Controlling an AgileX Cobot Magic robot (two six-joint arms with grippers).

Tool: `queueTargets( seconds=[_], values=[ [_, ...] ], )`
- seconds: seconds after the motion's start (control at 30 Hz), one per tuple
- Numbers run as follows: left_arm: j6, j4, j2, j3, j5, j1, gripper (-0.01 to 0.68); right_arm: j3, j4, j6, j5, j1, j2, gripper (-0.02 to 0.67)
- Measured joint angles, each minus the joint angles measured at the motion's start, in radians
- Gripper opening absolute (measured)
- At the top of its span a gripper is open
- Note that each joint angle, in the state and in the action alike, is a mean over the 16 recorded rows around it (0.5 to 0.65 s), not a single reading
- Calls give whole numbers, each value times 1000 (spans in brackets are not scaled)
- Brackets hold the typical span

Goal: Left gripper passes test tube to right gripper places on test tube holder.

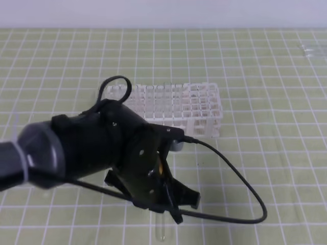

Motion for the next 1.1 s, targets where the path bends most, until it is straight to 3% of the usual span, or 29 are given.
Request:
queueTargets(
  seconds=[0.37, 1.1],
  values=[
    [16, 30, 72, -64, 41, -5, 23, 0, -16, -1, 3, 25, 0, -2],
    [-120, 30, 197, -119, 102, -5, 43, 1, -17, -2, -18, 38, 17, -2]
  ],
)
